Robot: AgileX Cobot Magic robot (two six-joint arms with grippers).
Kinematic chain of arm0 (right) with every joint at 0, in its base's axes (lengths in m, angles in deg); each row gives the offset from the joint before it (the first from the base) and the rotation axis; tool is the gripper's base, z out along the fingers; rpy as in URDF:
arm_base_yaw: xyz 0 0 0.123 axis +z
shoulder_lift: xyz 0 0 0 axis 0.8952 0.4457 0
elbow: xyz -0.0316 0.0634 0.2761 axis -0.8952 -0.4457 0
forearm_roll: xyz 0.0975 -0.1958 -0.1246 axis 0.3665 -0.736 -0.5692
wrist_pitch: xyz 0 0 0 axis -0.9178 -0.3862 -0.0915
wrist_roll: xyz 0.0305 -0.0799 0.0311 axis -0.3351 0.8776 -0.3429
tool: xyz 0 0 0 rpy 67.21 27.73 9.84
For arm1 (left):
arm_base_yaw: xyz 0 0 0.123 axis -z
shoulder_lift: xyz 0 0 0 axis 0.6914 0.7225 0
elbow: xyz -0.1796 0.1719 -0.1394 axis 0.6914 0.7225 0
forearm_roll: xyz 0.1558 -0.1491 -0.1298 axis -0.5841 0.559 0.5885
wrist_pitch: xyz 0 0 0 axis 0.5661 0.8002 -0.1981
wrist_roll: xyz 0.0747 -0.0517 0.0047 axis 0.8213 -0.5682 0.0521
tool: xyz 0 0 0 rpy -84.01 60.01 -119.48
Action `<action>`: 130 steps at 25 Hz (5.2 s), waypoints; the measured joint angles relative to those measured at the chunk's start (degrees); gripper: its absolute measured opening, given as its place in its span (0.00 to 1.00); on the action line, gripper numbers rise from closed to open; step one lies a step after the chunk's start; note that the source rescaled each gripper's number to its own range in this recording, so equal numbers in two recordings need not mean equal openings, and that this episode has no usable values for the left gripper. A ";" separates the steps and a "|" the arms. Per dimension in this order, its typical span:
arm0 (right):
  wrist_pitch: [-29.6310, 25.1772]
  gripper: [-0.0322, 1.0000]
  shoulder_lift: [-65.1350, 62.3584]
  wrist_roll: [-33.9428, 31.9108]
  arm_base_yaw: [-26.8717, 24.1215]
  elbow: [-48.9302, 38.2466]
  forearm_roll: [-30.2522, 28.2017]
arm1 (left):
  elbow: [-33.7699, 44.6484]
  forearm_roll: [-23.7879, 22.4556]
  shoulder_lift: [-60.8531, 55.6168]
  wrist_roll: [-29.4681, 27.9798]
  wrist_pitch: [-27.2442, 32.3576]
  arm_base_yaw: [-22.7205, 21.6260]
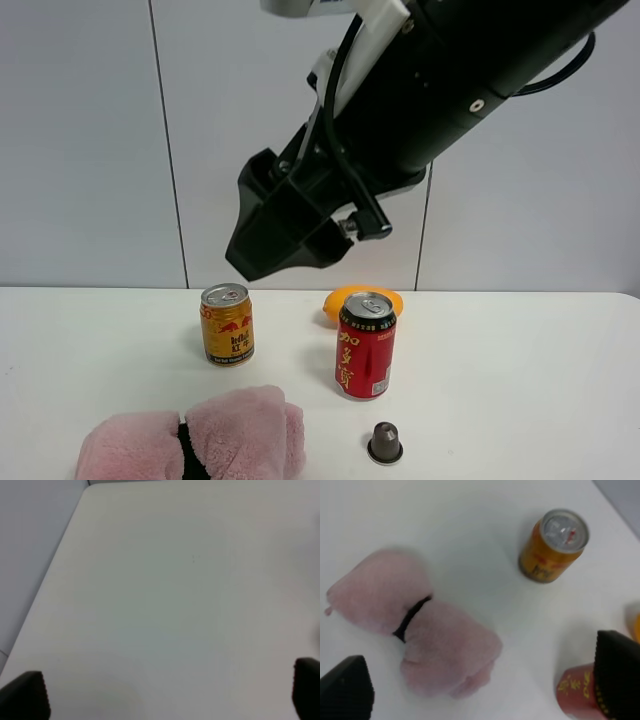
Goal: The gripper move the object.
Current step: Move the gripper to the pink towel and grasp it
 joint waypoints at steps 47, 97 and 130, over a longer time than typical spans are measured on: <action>-17.93 0.82 23.57 -4.67 9.50 18.22 -5.32 | 0.00 0.00 0.00 0.00 0.00 0.00; -6.81 0.79 38.05 0.38 9.14 18.24 -13.28 | 0.00 0.00 0.00 0.00 0.00 0.00; -3.81 0.04 40.79 0.33 7.54 18.29 -17.64 | 0.00 0.00 0.00 0.00 0.00 0.00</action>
